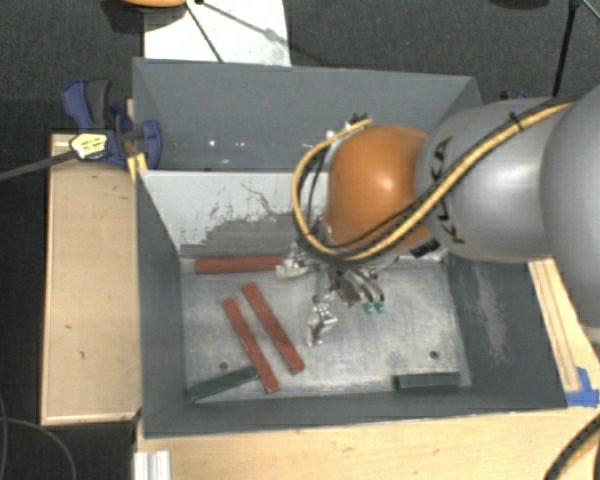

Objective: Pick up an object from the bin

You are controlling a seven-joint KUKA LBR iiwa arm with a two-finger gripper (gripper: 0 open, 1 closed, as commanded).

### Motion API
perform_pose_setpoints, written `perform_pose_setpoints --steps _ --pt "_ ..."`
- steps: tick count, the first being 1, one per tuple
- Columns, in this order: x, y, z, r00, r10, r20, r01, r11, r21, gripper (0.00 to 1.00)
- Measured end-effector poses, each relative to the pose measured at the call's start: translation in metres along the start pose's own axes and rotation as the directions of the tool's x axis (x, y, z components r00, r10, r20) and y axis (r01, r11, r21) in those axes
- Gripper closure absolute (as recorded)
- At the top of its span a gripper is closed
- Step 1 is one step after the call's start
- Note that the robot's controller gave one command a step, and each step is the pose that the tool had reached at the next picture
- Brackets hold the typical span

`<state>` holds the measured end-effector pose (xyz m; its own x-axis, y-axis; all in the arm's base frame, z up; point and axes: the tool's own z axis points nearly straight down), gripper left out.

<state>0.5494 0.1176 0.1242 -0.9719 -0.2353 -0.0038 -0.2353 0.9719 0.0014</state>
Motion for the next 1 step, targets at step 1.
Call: perform_pose_setpoints --steps 1 --pt "-0.0085 0.0080 0.0182 0.990 0.144 -0.001 -0.144 0.990 0.001 0.00"
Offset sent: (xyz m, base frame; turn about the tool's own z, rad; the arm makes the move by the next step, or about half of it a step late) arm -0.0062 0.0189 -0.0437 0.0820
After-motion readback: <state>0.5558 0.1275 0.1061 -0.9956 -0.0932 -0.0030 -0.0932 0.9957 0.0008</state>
